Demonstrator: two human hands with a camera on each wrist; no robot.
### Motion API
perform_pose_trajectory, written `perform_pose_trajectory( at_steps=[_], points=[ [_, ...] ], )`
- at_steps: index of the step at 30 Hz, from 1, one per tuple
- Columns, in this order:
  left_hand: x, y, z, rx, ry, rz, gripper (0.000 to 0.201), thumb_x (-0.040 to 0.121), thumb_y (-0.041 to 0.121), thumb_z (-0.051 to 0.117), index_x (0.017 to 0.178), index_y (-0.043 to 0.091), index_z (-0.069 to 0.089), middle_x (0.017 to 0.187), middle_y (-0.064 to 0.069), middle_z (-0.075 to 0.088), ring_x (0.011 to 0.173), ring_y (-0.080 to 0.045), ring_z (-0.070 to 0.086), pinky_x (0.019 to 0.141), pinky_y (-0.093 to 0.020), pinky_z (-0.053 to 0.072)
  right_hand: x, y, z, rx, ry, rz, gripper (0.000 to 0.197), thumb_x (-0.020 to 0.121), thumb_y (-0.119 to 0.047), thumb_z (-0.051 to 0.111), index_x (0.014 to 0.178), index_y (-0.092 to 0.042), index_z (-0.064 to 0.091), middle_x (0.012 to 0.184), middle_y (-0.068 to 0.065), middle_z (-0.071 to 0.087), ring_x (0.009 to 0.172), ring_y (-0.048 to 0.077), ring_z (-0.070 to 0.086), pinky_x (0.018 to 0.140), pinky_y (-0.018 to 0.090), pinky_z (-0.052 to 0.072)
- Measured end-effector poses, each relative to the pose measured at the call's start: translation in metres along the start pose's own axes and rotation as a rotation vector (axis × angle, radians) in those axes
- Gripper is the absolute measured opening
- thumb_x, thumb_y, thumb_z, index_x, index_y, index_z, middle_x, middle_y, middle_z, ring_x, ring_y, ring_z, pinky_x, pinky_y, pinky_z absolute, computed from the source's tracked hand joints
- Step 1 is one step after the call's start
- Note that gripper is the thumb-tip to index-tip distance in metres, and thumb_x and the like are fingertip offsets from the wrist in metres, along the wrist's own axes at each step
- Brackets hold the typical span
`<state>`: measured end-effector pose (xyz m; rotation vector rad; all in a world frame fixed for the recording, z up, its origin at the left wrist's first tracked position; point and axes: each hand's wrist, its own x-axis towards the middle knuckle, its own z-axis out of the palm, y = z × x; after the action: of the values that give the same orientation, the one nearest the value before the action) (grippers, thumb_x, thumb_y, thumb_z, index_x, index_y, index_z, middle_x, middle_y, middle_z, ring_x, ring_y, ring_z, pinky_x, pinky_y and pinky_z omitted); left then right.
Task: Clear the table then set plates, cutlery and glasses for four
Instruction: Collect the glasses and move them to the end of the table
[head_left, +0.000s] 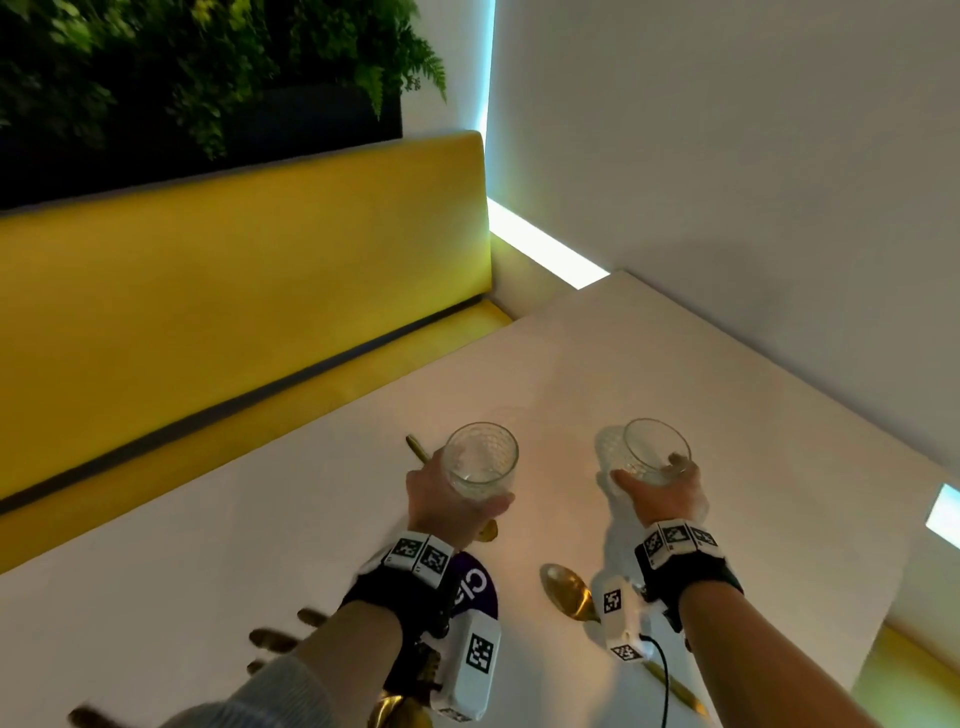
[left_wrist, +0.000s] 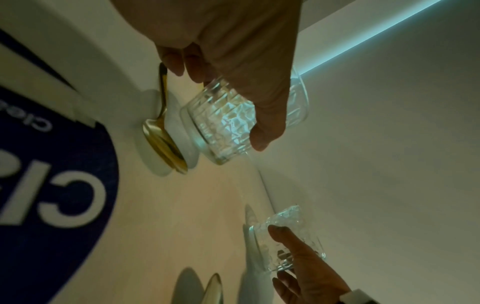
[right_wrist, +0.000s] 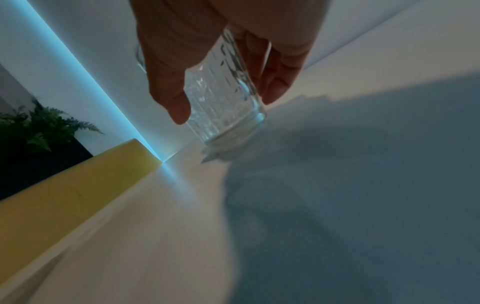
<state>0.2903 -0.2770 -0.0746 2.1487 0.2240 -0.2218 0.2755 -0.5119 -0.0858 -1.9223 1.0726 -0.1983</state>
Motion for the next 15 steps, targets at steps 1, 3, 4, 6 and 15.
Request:
perform_pose_trajectory(
  at_steps=[1, 3, 4, 6, 15],
  points=[
    [-0.002, -0.004, -0.003, -0.005, -0.002, 0.005, 0.096, 0.036, 0.06, 0.075, 0.121, 0.02, 0.055, 0.114, 0.0, 0.066, 0.108, -0.021, 0.06, 0.089, -0.037, 0.056, -0.006, -0.001, -0.003, 0.01, 0.008, 0.004, 0.08, 0.067, -0.025, 0.083, 0.134, -0.013, 0.042, 0.132, 0.016, 0.053, 0.122, 0.031, 0.051, 0.102, 0.036, 0.042],
    [-0.011, -0.01, -0.012, 0.0, 0.0, 0.022, 0.1, 0.033, 0.064, 0.072, 0.121, 0.02, 0.055, 0.113, 0.001, 0.067, 0.107, -0.02, 0.061, 0.088, -0.036, 0.056, -0.02, -0.002, -0.01, 0.019, 0.015, -0.016, 0.077, 0.067, -0.024, 0.083, 0.133, -0.012, 0.044, 0.13, 0.016, 0.054, 0.12, 0.031, 0.052, 0.099, 0.035, 0.043],
    [-0.018, -0.011, -0.018, 0.004, 0.003, 0.03, 0.101, 0.032, 0.064, 0.07, 0.121, 0.019, 0.055, 0.113, 0.001, 0.067, 0.108, -0.02, 0.06, 0.089, -0.036, 0.056, -0.029, -0.002, -0.014, 0.015, 0.014, -0.038, 0.077, 0.067, -0.023, 0.083, 0.133, -0.013, 0.045, 0.129, 0.015, 0.055, 0.119, 0.031, 0.052, 0.098, 0.035, 0.044],
    [-0.039, -0.009, -0.034, -0.016, -0.002, 0.051, 0.099, 0.032, 0.063, 0.071, 0.119, 0.017, 0.058, 0.113, 0.0, 0.067, 0.108, -0.02, 0.06, 0.092, -0.036, 0.054, -0.053, -0.004, -0.022, -0.002, 0.001, -0.093, 0.075, 0.066, -0.024, 0.083, 0.131, -0.014, 0.046, 0.127, 0.013, 0.057, 0.118, 0.03, 0.053, 0.097, 0.035, 0.044],
    [-0.176, -0.061, -0.128, -0.149, -0.089, 0.128, 0.073, 0.055, 0.029, 0.087, 0.12, 0.017, 0.056, 0.116, 0.001, 0.063, 0.107, -0.018, 0.06, 0.091, -0.031, 0.053, -0.221, 0.028, -0.027, 0.081, -0.11, -0.208, 0.078, 0.055, -0.021, 0.089, 0.123, -0.013, 0.051, 0.12, 0.013, 0.06, 0.11, 0.03, 0.058, 0.097, 0.044, 0.049]
  ],
)
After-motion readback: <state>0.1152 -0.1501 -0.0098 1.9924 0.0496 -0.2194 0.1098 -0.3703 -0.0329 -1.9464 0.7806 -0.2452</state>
